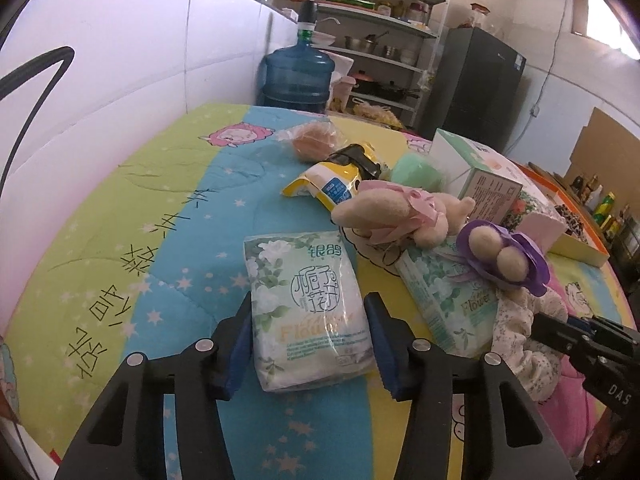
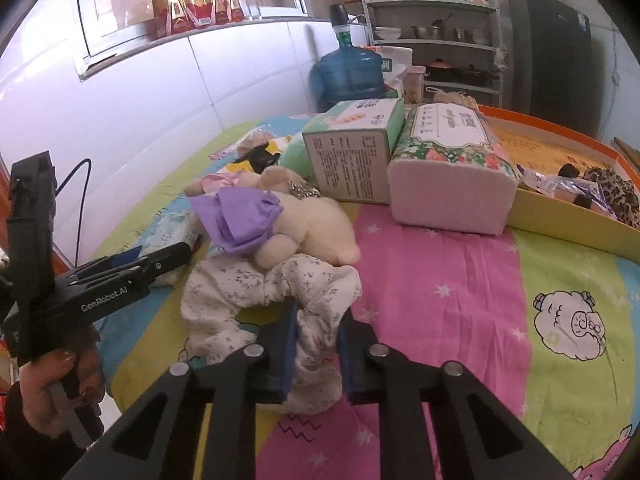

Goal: Organize soft objects
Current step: 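Grasp the white tissue pack with the left tool while the right tool grasps the floral white cloth, then lift both held items and carry them over the orange-rimmed box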

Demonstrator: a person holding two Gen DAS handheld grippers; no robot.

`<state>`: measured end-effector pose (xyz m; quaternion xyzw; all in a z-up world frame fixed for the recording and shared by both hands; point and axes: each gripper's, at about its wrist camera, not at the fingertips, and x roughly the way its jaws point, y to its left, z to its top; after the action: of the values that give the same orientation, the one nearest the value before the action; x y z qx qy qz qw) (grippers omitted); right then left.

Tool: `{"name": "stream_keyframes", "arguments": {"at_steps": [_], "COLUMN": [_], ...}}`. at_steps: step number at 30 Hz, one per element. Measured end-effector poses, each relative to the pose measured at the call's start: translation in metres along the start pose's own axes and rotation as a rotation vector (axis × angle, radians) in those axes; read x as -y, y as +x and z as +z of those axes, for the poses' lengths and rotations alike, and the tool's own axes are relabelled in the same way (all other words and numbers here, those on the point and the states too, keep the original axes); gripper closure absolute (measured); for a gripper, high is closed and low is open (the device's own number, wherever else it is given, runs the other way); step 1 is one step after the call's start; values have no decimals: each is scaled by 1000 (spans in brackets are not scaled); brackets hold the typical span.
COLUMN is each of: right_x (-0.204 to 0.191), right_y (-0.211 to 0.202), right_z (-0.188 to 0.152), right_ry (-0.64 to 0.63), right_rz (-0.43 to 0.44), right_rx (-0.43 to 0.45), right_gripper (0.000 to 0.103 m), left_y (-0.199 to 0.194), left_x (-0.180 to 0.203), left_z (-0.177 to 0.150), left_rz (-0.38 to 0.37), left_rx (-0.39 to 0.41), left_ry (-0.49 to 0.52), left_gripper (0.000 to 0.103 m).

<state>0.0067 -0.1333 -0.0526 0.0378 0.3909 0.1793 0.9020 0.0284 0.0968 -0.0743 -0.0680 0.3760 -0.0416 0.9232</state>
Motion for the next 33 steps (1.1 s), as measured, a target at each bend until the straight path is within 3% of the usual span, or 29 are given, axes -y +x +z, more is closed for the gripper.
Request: {"name": "stream_keyframes", "arguments": {"at_steps": [18, 33], "right_x": [9, 42], "right_y": [-35, -74], "right_z": [10, 26], "right_ry": [-3, 43], "right_rz": [-78, -164], "right_rx": [103, 216], "right_gripper": [86, 86], "left_y": [-40, -53], "left_x": [27, 92], "left_z": [21, 52], "left_rz": [-16, -98], "left_rx": [104, 171], "left_ry": [62, 177], "left_gripper": [50, 50]}}
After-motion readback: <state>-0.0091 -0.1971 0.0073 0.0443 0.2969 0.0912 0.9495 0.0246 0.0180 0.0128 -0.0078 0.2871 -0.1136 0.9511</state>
